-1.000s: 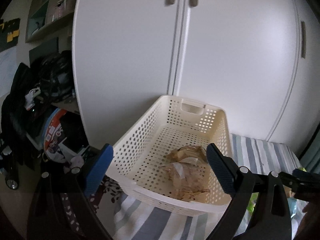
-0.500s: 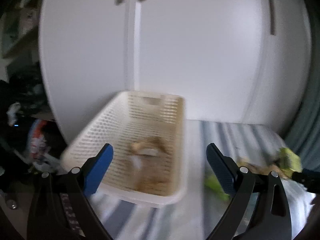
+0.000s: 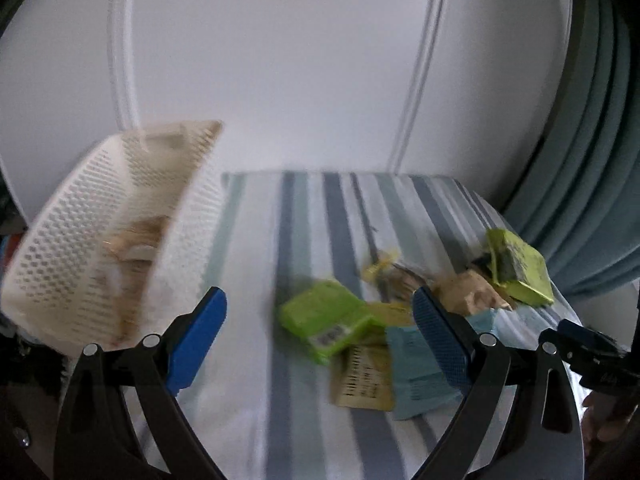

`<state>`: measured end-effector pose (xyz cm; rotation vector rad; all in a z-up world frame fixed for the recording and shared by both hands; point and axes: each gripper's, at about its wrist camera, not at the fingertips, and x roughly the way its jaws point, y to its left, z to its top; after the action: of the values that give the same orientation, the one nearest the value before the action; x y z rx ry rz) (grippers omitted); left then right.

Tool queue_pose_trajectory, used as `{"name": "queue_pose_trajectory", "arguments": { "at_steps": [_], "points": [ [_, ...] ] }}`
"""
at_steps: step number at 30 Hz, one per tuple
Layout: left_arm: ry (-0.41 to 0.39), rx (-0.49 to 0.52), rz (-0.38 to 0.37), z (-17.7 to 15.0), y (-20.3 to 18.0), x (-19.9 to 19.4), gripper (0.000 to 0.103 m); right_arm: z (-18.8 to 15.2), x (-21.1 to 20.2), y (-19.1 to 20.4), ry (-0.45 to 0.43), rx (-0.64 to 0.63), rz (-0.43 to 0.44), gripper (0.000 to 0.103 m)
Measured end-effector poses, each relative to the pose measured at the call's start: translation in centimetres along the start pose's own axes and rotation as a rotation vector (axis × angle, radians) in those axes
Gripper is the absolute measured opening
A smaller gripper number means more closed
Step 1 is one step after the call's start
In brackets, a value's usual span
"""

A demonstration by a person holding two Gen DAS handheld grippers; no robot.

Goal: Organize snacks
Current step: 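Withdraw both tools from the basket back over the snack pile, then lower the left tool onto the lime-green bar pack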

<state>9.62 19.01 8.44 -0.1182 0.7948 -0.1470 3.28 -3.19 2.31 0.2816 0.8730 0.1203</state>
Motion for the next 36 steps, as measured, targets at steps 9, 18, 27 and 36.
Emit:
{"name": "queue_pose_trajectory", "arguments": {
  "at_steps": [9, 18, 27, 36],
  "points": [
    [0.170, -0.115, -0.041, 0.4, -0.1, 6.2, 0.095, -1.3, 0.4, -1.5, 0.009, 0.033, 0.020, 0.092],
    [0.231, -0.160, 0.026, 0.4, 0.1, 9.8, 0.095, -1.7, 0.4, -1.7, 0.004, 0.038, 0.037, 0.092],
    [0.261, -0.191, 0.026, -0.7, 0.6, 11.4, 0.076, -1.6, 0.5, -0.8, 0.006, 0.007, 0.034, 0.092],
    [0.202, -0.142, -0.005, -0.3, 0.8, 9.1, 0.060, -0.2, 0.6, 2.5, -0.008, -0.117, 0.089, 0.092]
  ]
}}
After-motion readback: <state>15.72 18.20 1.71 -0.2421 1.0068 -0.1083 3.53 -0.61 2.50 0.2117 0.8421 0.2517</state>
